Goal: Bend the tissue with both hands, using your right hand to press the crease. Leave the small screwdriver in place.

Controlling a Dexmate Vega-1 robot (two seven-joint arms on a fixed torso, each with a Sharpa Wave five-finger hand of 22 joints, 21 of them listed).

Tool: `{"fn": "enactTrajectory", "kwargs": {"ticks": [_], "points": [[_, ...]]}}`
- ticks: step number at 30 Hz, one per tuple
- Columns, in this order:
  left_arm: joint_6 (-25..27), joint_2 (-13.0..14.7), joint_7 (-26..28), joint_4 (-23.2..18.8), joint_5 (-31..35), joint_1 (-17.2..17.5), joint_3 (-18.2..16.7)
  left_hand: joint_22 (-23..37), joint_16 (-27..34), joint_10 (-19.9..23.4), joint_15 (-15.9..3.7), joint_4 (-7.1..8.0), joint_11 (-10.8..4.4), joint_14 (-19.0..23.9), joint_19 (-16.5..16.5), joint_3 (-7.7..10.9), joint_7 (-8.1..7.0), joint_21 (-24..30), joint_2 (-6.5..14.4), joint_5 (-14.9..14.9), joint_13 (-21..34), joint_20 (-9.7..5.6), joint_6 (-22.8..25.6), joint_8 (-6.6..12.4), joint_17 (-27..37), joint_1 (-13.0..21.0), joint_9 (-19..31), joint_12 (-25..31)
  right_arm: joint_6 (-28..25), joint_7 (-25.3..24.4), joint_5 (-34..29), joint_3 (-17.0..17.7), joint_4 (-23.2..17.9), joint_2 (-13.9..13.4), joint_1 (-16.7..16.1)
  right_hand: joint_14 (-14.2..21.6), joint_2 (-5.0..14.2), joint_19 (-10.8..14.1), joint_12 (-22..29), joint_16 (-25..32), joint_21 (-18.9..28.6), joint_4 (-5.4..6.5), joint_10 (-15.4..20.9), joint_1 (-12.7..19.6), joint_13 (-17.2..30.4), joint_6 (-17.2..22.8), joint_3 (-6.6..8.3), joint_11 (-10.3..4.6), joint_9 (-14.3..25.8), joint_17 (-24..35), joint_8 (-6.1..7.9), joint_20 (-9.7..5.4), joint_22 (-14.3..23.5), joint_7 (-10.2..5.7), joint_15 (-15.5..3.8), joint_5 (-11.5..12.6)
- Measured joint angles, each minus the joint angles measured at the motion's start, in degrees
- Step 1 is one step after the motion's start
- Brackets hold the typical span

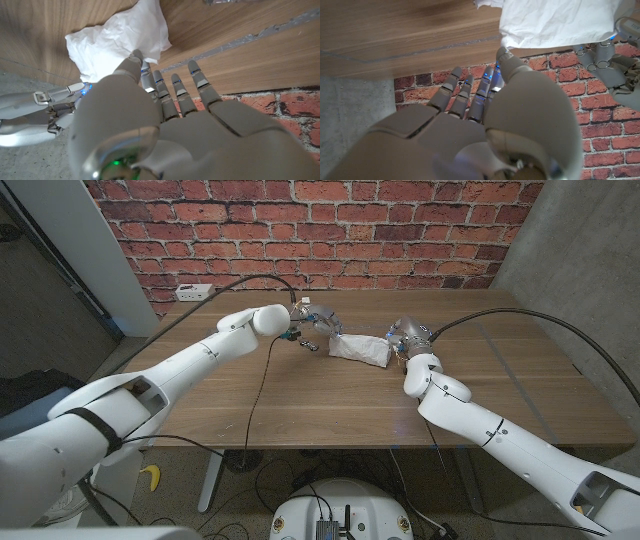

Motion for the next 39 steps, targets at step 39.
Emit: {"fn": "enactTrajectory", "kwargs": {"ticks": [39], "points": [[-4.07, -12.76, 14.49, 23.62, 5.24, -8.99, 11.47, -0.01, 0.00, 0.61, 0.01, 0.13, 0.01, 0.00, -0.25, -0.19, 0.56, 0.45, -0.67, -0.28, 0.01, -0.21, 1.67, -0.91, 0.14, -0.25, -0.90, -0.11, 5.39, 2.40, -0.93, -3.52, 14.10, 2.41, 6.73, 0.43, 0.07, 0.00, -1.08, 0.28, 0.00, 0.50, -1.82, -2.64, -0.41, 0.43, 1.31, -0.19, 0.38, 1.02, -1.32, 0.00, 0.14, -0.43, 0.00, 0.00]]}}
